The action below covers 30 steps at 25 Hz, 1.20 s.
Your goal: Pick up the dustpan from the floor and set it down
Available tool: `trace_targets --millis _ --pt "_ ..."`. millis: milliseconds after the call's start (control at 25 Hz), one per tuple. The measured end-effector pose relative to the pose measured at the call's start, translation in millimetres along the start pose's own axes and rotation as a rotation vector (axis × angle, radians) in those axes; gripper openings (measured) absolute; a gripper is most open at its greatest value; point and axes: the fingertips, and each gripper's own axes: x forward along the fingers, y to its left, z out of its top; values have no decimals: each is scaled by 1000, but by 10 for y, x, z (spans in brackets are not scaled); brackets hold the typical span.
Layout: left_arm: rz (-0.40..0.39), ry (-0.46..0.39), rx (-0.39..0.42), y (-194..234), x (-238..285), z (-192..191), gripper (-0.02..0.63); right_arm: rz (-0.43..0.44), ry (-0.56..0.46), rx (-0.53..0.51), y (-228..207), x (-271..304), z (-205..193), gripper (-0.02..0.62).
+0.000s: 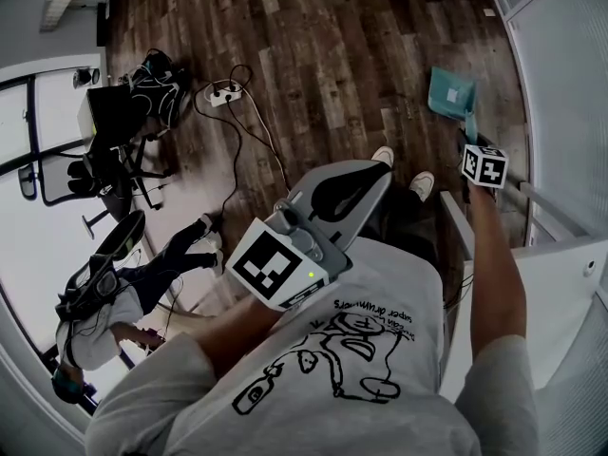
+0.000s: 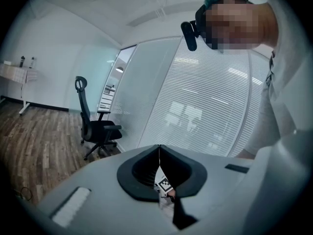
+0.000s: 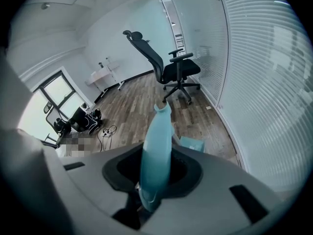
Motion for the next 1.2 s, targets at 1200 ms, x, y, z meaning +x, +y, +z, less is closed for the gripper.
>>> trace_targets --millis 1200 --pt "-57 -90 56 -181 118 403 2 26 -105 -27 171 -932 331 61"
